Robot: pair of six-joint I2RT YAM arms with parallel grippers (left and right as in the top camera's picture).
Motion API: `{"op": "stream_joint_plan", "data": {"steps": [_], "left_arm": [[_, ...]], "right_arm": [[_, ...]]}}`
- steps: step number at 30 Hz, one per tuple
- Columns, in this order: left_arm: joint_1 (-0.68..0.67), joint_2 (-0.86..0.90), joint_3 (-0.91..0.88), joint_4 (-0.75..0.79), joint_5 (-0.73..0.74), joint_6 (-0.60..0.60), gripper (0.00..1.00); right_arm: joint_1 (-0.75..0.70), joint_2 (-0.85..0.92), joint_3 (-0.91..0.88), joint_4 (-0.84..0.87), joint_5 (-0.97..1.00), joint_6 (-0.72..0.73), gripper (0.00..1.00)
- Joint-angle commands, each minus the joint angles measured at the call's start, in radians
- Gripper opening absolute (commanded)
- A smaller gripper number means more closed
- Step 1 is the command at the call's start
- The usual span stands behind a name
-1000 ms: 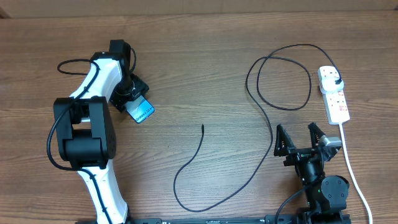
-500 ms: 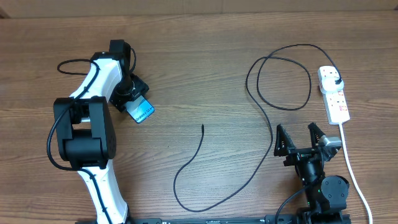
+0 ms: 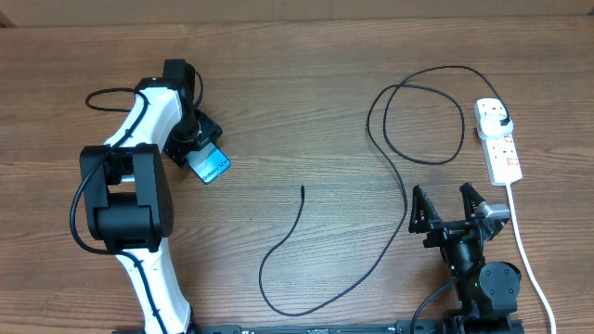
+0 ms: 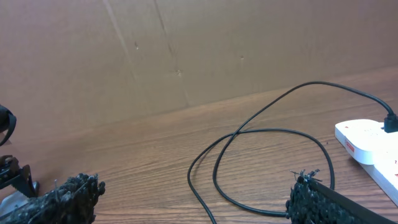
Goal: Plug charger to phone and switch on socket
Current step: 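Lift the phone with the left gripper and tilt it upward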
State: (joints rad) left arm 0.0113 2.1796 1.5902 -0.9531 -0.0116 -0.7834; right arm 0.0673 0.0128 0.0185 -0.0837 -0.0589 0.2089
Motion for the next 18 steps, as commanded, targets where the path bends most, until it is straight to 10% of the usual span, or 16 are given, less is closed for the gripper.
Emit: {"op": "stream_joint_plan", "data": {"steps": [1, 18], "left_arm": [[0.008, 0.083, -0.030, 0.014, 0.027, 0.002, 0.04], [0.008, 0.082, 0.179, -0.120, 0.030, 0.023, 0.04]], "right_arm": [[0.005, -0.010, -0.011, 0.002, 0.014, -0.004, 1.00], [0.005, -0.010, -0.011, 0.002, 0.014, -0.004, 1.00]]}}
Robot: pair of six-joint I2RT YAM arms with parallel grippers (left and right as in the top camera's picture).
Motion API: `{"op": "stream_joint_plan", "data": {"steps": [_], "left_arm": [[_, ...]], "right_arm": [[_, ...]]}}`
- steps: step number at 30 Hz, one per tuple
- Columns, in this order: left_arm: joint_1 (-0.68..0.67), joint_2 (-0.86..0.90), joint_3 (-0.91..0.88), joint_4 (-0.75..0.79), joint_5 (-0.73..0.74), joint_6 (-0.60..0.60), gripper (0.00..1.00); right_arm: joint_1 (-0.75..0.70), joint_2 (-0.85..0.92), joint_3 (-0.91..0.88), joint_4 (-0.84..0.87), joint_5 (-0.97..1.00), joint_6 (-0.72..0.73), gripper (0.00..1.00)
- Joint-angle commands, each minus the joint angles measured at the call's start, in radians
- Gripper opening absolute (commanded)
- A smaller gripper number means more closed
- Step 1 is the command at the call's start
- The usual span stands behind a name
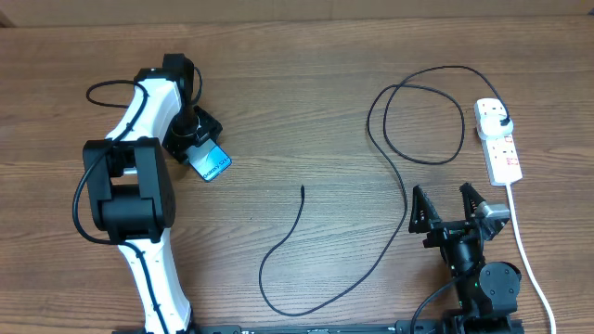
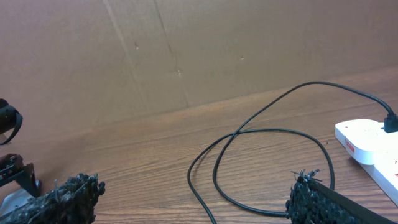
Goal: Plug charger to phone and switch on socket
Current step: 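Lift the phone with the left gripper and tilt it upward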
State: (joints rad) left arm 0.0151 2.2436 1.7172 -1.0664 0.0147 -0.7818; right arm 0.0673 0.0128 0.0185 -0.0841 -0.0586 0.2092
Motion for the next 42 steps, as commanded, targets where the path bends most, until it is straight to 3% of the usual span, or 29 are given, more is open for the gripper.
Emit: {"op": "stream_joint_plan", "data": {"steps": [1, 12, 23, 35, 42], "left_arm": [[0.004, 0.018, 0.060, -0.011, 0.003, 0.026, 0.04], [0.004, 0.018, 0.077, -0.029, 0.006, 0.026, 0.04], [0.005, 0.018, 0.158, -0.032, 0.124, 0.027, 0.04], [0.007, 0.018, 0.292, -0.044, 0.426, 0.052, 0.04], [0.018, 0.018, 0.297, -0.045, 0.703, -0.037, 0.04]], "right_arm": [[0.005, -0.010, -0.011, 0.003, 0.013, -0.004, 1.00], [0.005, -0.010, -0.011, 0.003, 0.013, -0.004, 1.00], [0.005, -0.010, -0.011, 0.003, 0.013, -0.004, 1.00], [0.005, -0.010, -0.011, 0.003, 0.013, -0.004, 1.00], [0.005, -0.010, -0.011, 0.003, 0.013, -0.004, 1.00]]}}
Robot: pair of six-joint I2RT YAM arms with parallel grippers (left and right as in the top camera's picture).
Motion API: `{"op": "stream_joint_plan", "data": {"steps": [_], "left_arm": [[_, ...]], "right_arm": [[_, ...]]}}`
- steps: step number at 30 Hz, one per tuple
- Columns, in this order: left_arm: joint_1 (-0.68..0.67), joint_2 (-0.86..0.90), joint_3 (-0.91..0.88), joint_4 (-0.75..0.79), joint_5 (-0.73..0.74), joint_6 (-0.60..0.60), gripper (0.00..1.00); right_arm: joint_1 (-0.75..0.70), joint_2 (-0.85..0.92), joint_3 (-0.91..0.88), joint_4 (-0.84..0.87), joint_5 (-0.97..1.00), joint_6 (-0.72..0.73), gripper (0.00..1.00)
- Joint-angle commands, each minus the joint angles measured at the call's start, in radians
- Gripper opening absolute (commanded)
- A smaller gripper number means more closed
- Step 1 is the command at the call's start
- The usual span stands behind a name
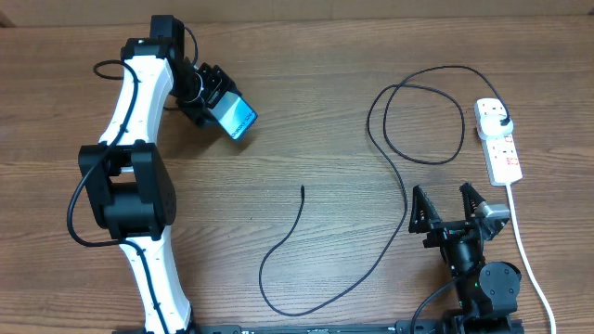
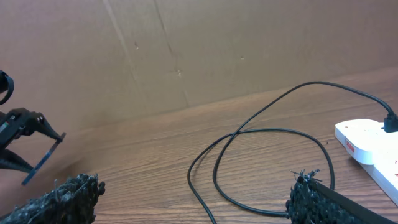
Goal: Plug charger to phone and switch on socket
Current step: 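Lift the phone with the left gripper and tilt it upward, then hold the blue phone raised and upright with the left gripper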
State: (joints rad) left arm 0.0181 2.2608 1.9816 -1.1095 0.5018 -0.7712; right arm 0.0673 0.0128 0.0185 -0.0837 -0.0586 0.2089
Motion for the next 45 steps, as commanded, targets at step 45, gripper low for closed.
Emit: {"op": "stream_joint_plan", "data": {"steps": [45], "left_arm": [[0.013, 0.001, 0.032, -0.576, 0.835, 0.197, 0.04]], "right_arm": [[0.005, -0.010, -0.011, 0.002, 0.013, -0.004, 1.00]]}}
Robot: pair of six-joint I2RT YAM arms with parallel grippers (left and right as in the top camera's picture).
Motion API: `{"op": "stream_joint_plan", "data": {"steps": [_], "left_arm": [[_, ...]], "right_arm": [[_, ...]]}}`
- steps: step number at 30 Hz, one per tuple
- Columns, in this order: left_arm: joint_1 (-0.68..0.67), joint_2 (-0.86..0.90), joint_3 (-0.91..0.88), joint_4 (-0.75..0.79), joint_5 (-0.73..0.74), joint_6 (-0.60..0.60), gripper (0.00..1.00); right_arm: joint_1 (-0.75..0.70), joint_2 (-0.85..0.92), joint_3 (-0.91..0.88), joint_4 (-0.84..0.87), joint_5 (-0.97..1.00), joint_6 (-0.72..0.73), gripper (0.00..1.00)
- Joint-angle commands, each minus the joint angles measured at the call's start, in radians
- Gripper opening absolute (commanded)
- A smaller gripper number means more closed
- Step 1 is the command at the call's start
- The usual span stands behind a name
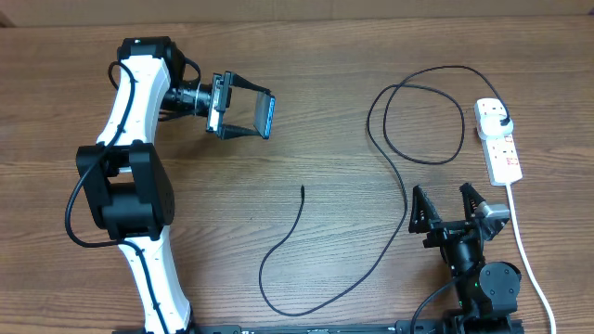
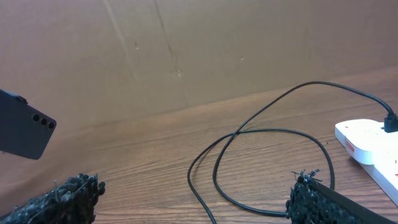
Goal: Plug charger to phone and switch on socket
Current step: 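Hold the blue phone raised and upright with the left gripper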
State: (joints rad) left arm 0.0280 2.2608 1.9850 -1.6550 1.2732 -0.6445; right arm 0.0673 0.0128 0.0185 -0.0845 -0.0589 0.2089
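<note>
My left gripper (image 1: 263,116) is shut on the phone (image 1: 269,114), holding it above the table at the back left, turned on edge with its blue screen side just showing. The right wrist view shows the phone's dark back (image 2: 25,132) in the air at far left. The black charger cable (image 2: 249,132) loops across the table; its free end (image 1: 303,190) lies mid-table. Its other end is plugged into the white power strip (image 1: 498,139) at the right. My right gripper (image 1: 448,209) rests open at the front right with nothing between its fingers.
The power strip's white lead (image 1: 524,246) runs toward the front edge, to the right of the right arm. A brown cardboard wall (image 2: 186,50) stands along the table's far side. The cable's big loop (image 1: 418,111) lies between phone and strip.
The left gripper has turned to point right and shifted right with the phone, which now shows edge-on from above instead of screen up. The right arm and cable have not moved.
The left gripper was first down at the phone, low over the table at left, and stayed so at the second moment. Then it held the phone farther back, screen showing. Now the phone is farther right, turned on edge. The right gripper stayed open and still.
</note>
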Motion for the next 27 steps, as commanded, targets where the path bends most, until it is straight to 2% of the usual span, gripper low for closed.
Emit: {"op": "stream_joint_plan", "data": {"steps": [1, 27], "left_arm": [[0.003, 0.001, 0.029, -0.035, 0.066, 0.076, 0.04], [-0.043, 0.001, 0.029, -0.035, 0.104, 0.084, 0.04]], "right_arm": [[0.005, -0.010, -0.011, 0.003, 0.014, -0.004, 1.00], [0.005, -0.010, -0.011, 0.003, 0.014, -0.004, 1.00]]}}
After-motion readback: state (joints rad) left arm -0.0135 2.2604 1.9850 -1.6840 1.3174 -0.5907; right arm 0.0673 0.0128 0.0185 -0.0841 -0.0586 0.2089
